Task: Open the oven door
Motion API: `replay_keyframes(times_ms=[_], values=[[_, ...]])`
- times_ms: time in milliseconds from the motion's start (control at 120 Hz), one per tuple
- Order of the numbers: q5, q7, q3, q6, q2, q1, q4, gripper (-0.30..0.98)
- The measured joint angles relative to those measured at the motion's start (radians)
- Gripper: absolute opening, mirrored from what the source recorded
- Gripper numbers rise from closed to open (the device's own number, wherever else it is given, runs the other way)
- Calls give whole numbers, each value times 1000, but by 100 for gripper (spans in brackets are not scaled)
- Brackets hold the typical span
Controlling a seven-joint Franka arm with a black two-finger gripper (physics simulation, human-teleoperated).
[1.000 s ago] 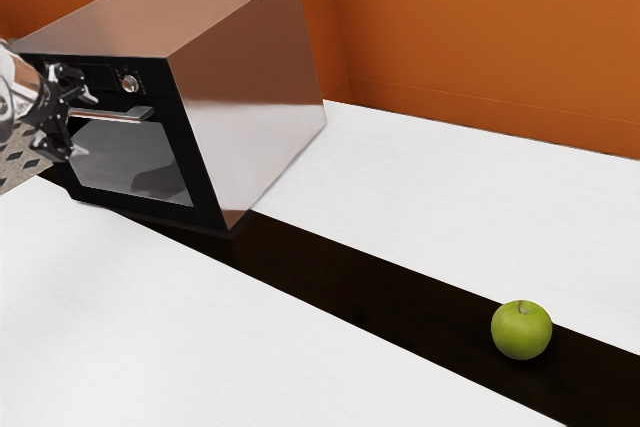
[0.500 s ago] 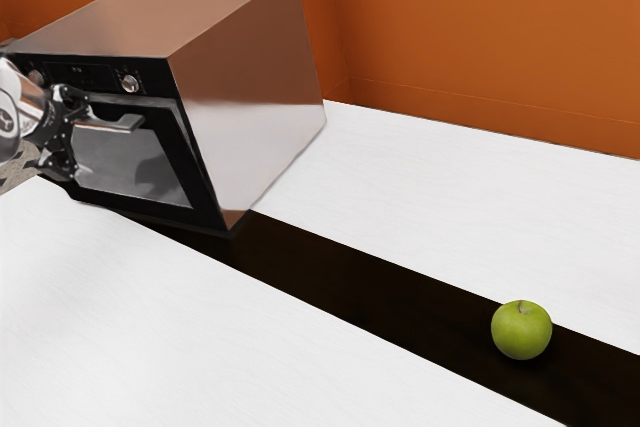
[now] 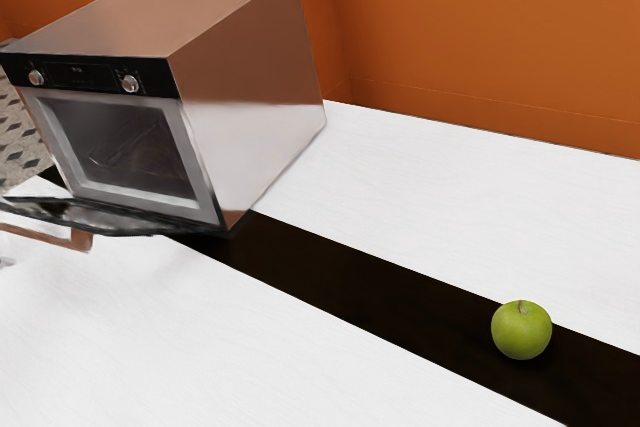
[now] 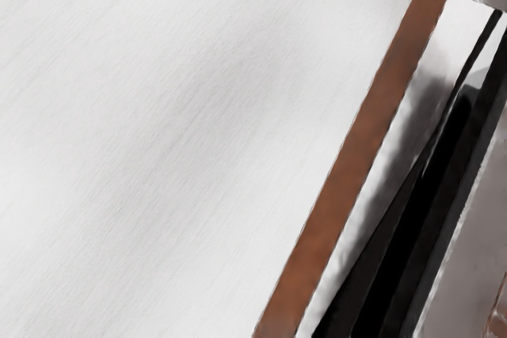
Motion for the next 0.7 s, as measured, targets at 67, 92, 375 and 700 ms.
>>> replay_keyframes(times_ms=[67,92,375,700], values=[[-41,13,0,4,-132,55,-103,68],[-51,17,0,5,-167,68,-126,68],[457,17,106,-493,0,-791,729,68],[473,74,99,-926,144,-969,671,69]])
